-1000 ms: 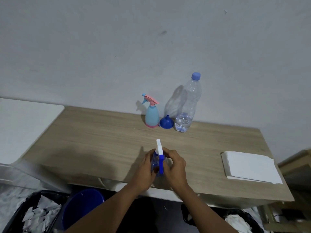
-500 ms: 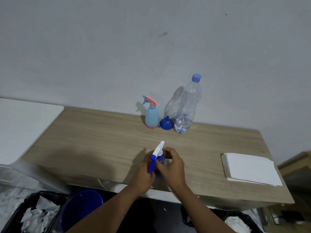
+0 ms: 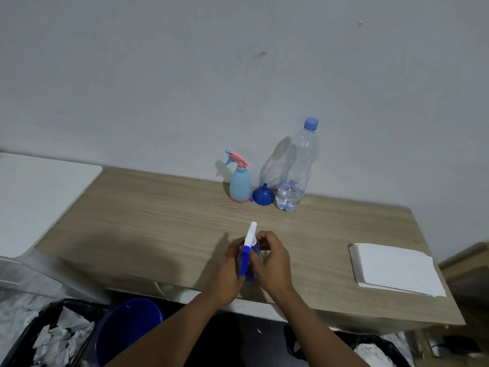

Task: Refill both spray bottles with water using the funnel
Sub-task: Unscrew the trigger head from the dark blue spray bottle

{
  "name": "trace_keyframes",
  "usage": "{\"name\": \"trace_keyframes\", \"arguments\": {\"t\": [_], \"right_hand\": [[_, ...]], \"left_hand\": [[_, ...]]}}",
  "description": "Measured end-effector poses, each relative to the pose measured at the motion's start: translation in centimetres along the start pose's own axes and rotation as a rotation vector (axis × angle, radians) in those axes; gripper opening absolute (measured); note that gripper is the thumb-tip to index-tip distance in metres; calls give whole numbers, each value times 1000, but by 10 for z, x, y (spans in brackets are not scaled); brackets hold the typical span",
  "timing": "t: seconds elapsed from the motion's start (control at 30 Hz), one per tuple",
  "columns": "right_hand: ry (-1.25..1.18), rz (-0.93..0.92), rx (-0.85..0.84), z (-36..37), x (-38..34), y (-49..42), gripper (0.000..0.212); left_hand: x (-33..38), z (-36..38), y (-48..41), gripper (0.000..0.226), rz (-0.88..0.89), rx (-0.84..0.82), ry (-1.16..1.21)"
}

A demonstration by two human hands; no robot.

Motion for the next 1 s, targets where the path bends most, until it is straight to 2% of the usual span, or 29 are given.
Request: {"name": "trace_keyframes", "arguments": {"t": [0.07,0.2,0.33,0.47,0.6,0.7,0.8,0.9,1.0], "right_hand": [[26,-35,-42,0,5,1,27],[24,-28,-59,-1,9,0,38],[31,-23,-54,1,4,-6,27],[58,-60,-103,0,11,-6,31],[32,12,-81,1,2,-10,28],[100,-53,-88,-2,-4,-7,23],[134,-103,-126,-7,-9,-4,30],[79,-191,-117,-10,-14,-7,35],[-52,-160,-76,-19,-26,-11,35]], "left_hand": [[-3,0,-1,62,15,-16,-2],[-4,-1,-2,68,3,-26,-6],[-6,-2,-4,64,-1,-28,-6],[-2,-4,-3,67,-7,-5,-28],[-6,-3,-4,71,-12,-19,-17],[-4,-2,-5,63,-22,-19,-26],[-2,-3,-5,61,-12,-5,-29],[-1,-3,-5,66,11,1,-32],[-4,-3,-5,80,33,8,-49]]}}
Point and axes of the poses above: each hand's wrist, its own y-axis away from the middle knuckle, its own z-axis out of the palm, x = y × z, the point moved 2 cm from there along -y, towards the middle knuckle, and after that the axes turned 3 degrees about z, right-handed, at the moved point
